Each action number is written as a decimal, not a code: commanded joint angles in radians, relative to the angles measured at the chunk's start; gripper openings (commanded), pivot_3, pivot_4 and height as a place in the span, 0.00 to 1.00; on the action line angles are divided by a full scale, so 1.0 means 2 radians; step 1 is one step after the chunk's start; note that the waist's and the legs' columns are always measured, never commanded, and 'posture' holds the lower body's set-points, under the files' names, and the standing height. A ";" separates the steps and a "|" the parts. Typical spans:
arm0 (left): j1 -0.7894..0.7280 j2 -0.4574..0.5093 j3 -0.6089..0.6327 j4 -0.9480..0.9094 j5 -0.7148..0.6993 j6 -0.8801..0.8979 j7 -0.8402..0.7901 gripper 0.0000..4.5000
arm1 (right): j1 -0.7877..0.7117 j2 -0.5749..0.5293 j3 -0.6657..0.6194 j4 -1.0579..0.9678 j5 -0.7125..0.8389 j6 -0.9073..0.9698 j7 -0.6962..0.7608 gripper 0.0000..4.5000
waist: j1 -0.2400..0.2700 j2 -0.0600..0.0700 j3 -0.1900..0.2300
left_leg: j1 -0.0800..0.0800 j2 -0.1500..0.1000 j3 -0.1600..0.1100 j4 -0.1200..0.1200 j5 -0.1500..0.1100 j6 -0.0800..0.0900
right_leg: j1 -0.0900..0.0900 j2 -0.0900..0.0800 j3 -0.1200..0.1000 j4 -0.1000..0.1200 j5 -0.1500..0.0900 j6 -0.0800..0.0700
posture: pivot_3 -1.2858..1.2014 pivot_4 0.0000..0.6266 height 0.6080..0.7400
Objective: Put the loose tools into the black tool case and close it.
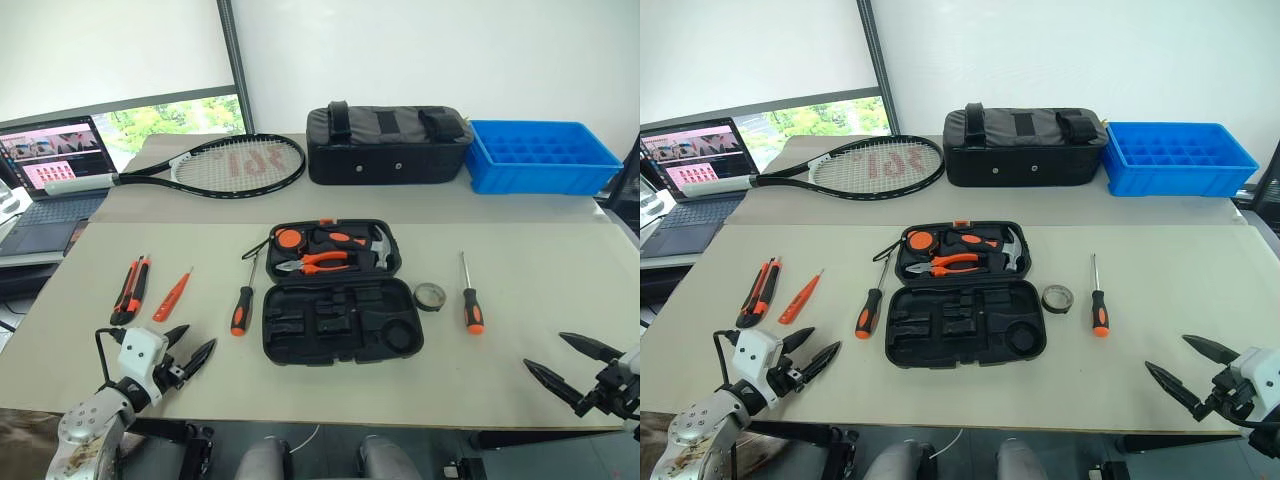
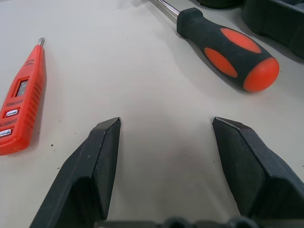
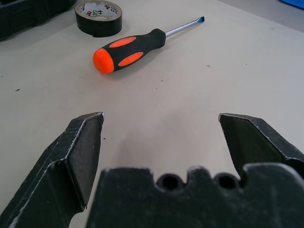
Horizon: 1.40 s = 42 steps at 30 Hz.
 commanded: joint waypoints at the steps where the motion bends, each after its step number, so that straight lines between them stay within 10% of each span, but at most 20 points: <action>1: 0.014 0.000 -0.006 0.010 0.006 0.000 -0.007 0.73 | -0.006 0.000 -0.011 -0.022 0.016 0.011 0.002 1.00 | 0.000 0.000 0.000 | 0.000 0.000 0.000 0.000 0.000 0.000 | 0.000 0.000 0.000 0.000 0.000 0.000 | 0.52 0.24 0.76; 23: -0.004 0.013 0.003 -0.149 -0.069 0.114 0.013 0.73 | -0.014 -0.028 -0.005 -0.143 0.075 0.080 0.065 1.00 | -0.002 -0.001 0.001 | -0.004 0.000 -0.001 0.000 0.000 0.000 | 0.000 0.000 -0.001 0.000 0.000 0.000 | 0.52 0.24 0.76; 42: -0.109 -0.098 -0.108 -0.141 0.067 0.268 0.245 0.73 | -0.069 -0.044 0.006 -0.204 0.112 0.129 0.132 1.00 | 0.004 -0.002 0.001 | -0.004 -0.002 -0.006 0.002 0.000 0.000 | 0.000 0.002 -0.003 0.000 0.002 -0.002 | 0.52 0.24 0.76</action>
